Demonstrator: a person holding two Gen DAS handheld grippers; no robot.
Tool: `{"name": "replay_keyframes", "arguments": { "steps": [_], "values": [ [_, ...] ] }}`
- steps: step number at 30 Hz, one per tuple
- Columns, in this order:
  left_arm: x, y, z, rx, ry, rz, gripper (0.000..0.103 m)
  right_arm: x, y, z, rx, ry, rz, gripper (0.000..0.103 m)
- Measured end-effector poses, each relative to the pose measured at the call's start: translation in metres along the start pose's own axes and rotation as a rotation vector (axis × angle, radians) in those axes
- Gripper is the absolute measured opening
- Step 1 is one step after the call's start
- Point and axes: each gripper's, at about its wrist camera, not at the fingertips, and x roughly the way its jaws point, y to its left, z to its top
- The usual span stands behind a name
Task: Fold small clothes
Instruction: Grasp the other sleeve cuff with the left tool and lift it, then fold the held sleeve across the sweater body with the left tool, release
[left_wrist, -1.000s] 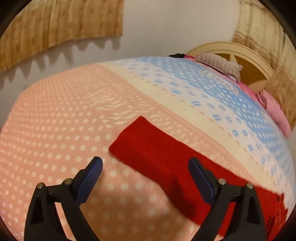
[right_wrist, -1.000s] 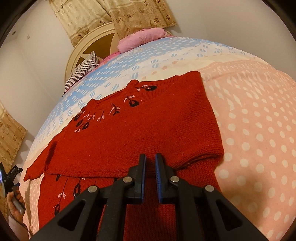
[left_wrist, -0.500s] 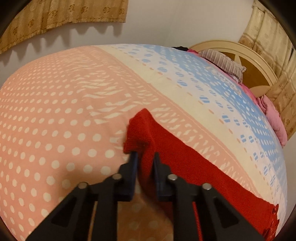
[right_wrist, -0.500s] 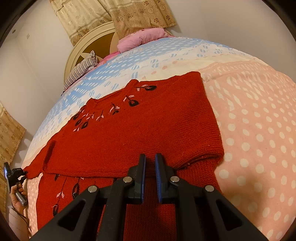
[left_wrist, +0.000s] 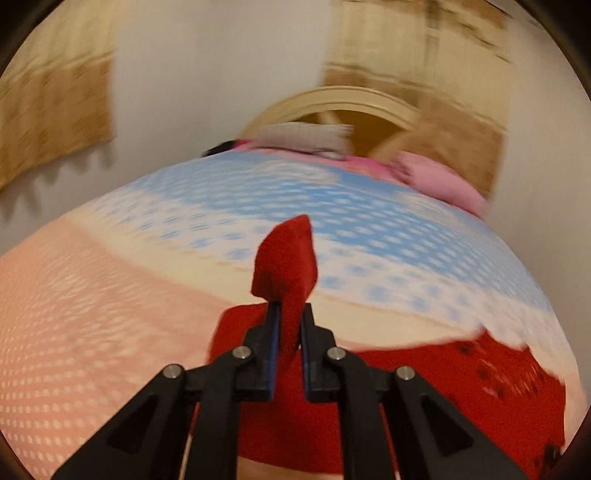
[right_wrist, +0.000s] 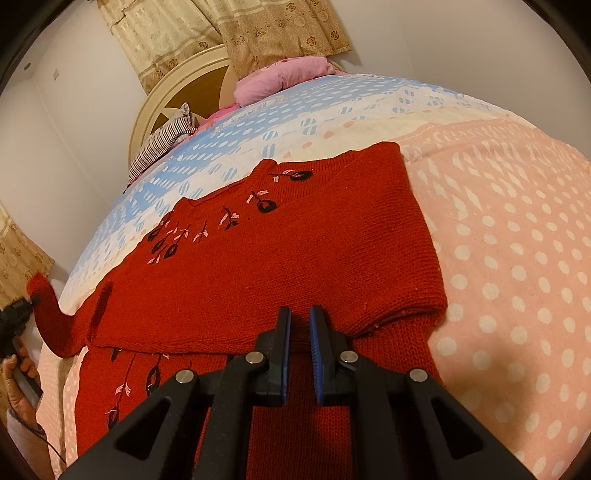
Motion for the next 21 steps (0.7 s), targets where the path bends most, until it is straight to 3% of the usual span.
{"name": "replay_keyframes", "arguments": {
  "steps": [4, 8, 15, 21],
  "values": [
    [-0.012, -0.066, -0.023, 0.124, 0.025, -0.095, 0.010, 0.000, -0.002, 0.000, 0.010, -0.002, 0.012, 0.010],
    [-0.009, -0.107, -0.048, 0.188, 0.108, -0.155, 0.010, 0.000, -0.004, 0.000, 0.023, -0.003, 0.027, 0.010],
    [0.007, -0.133, -0.083, 0.237, 0.228, -0.139, 0.010, 0.000, -0.006, -0.001, 0.033, -0.005, 0.037, 0.010],
    [0.014, -0.143, -0.092, 0.262, 0.241, -0.122, 0.010, 0.001, -0.007, -0.001, 0.043, -0.005, 0.047, 0.010]
  ]
}}
